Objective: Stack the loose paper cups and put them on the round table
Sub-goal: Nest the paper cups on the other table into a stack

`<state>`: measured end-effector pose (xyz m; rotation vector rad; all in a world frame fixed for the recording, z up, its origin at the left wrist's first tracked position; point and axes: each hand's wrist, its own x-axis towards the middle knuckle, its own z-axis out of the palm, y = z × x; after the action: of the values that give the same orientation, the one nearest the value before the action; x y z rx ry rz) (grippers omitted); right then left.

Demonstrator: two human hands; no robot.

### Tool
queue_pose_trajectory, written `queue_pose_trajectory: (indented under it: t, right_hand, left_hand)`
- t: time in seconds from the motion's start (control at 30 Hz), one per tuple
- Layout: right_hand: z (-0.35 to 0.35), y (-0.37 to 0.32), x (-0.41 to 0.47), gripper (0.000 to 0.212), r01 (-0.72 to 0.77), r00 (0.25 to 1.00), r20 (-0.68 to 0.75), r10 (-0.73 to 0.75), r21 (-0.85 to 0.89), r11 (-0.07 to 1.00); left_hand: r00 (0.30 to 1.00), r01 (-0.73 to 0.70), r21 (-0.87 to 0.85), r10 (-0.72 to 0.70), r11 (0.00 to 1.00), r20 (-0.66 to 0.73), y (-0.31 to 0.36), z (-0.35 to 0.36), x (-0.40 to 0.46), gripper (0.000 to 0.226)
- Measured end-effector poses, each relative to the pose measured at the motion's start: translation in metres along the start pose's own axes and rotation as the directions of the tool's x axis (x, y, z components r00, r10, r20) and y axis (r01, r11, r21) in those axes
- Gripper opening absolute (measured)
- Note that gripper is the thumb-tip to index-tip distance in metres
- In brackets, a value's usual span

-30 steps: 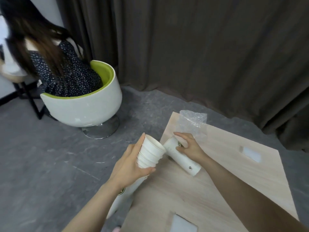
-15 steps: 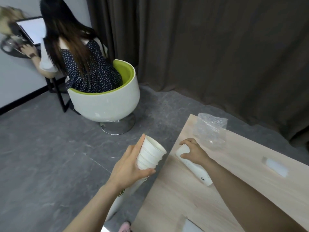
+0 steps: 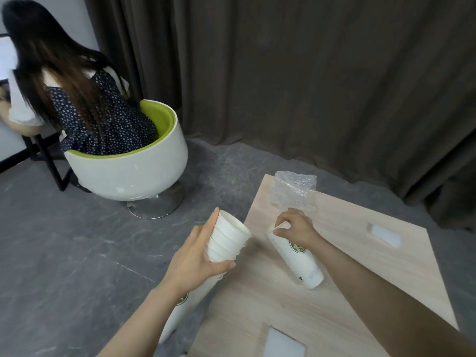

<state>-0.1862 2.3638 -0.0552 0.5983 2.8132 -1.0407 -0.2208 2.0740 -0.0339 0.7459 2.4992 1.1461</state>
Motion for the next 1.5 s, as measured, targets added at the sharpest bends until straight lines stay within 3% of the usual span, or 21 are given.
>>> queue_pose_trajectory:
  t: [0.17,0.4,0.6,0.67,0.83,1.2,1.5]
  right_hand:
    - [-0.032,0.003,-0.033,0.015,0.045,0.981,-0.189,-0.048,-0.018,0.999]
    - [-0.054,0.017,-0.079,0.017,0.021,0.955,-0.296,0.009,0.098,0.995]
    - [-0.080,0.016,-0.103,0.031,0.142,0.883,-0.461,0.090,0.445,0.884]
    - [-0.093,0.014,-0.110,0.034,0.192,0.850,-0.516,0.104,0.488,0.852]
    - [-0.124,0.009,-0.125,0.037,0.308,0.752,-0.649,0.120,0.506,0.806]
    - [-0.157,-0.022,-0.143,0.043,0.471,0.570,-0.820,0.043,0.370,0.801]
    - [-0.156,-0.032,-0.131,0.040,0.510,0.582,-0.810,0.075,0.435,0.742]
  left_hand:
    - [0.998,-0.039,-0.035,0.041,0.999,0.047,0.011,0.012,0.007,0.110]
    - [0.987,-0.107,-0.055,0.113,0.993,0.116,0.031,0.032,0.015,0.110]
    - [0.967,-0.175,-0.056,0.183,0.983,0.175,0.046,0.043,0.024,0.110]
    - [0.960,-0.197,-0.053,0.203,0.979,0.192,0.050,0.047,0.027,0.110]
    - [0.943,-0.248,-0.063,0.256,0.967,0.214,0.063,0.055,0.036,0.112]
    - [0.911,-0.330,-0.059,0.334,0.942,0.243,0.083,0.060,0.050,0.112]
    - [0.871,-0.400,-0.030,0.390,0.916,0.299,0.088,0.070,0.063,0.112]
